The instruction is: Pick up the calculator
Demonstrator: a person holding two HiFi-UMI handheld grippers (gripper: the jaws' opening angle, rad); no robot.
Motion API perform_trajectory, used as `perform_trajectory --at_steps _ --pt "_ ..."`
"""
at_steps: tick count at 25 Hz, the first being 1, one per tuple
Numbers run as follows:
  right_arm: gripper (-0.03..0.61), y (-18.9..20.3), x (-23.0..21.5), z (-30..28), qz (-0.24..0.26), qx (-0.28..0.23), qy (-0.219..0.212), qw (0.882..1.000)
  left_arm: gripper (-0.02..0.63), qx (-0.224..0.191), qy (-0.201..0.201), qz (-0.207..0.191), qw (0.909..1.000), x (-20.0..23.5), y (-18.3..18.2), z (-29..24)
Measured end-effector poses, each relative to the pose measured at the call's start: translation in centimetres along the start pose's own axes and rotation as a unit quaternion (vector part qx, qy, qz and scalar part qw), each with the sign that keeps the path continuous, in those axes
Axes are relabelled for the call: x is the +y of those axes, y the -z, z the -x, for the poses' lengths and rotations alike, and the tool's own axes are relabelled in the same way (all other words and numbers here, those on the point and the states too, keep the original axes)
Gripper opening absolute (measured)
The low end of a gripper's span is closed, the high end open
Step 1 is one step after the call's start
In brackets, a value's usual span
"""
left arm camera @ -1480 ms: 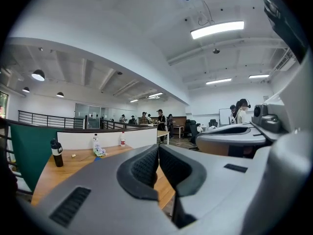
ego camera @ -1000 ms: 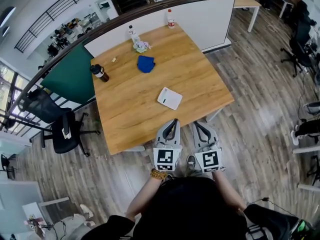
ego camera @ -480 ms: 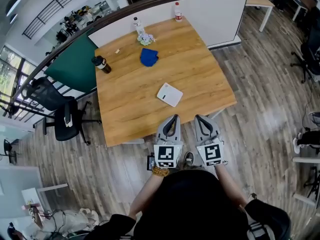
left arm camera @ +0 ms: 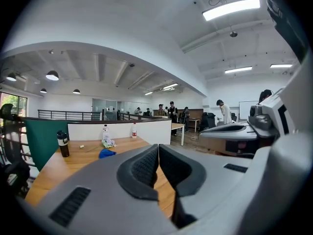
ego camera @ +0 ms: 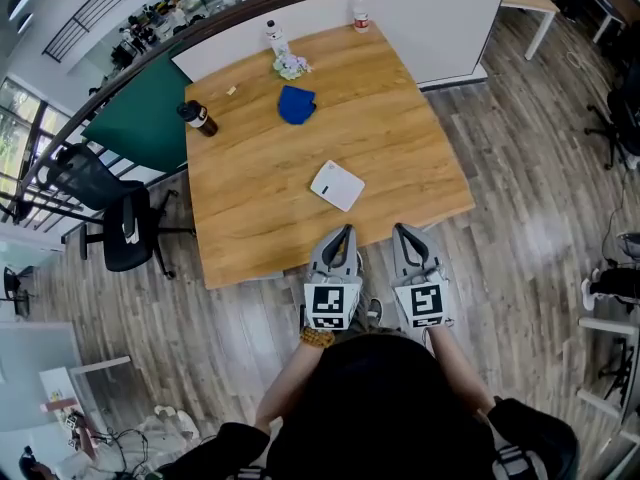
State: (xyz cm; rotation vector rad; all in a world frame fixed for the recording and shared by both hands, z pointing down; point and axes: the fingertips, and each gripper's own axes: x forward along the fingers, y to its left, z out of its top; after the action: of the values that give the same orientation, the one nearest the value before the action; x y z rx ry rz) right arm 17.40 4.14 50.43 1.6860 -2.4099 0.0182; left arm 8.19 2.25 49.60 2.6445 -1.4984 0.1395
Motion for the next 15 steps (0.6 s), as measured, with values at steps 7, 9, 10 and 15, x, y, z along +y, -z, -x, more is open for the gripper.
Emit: perform_trajectory --at_steps 7,9,10,15 --pt "0.006 -0.4 -2.2 -2.3 0.009 0.01 0.007 1.0 0.025 -0.007 0.008 0.008 0.9999 0.7 -0.8 -3.3" --pt "0.006 -0.8 -2.6 -3.3 0.011 0.009 0.01 1.0 0.025 -0.004 0.007 0.009 0.9999 1.4 -0.7 -4.0" --pt "0.006 -1.0 -2.8 -3.7 0.012 0.008 0.011 1.0 0.025 -0.003 0.006 0.011 0.9999 1.8 -0.7 -4.4" --pt "0.006 -1.6 -3.7 -6.2 0.022 0.016 0.01 1.0 0.025 -0.005 0.002 0.019 0.9998 3.4 -1.0 -6.5"
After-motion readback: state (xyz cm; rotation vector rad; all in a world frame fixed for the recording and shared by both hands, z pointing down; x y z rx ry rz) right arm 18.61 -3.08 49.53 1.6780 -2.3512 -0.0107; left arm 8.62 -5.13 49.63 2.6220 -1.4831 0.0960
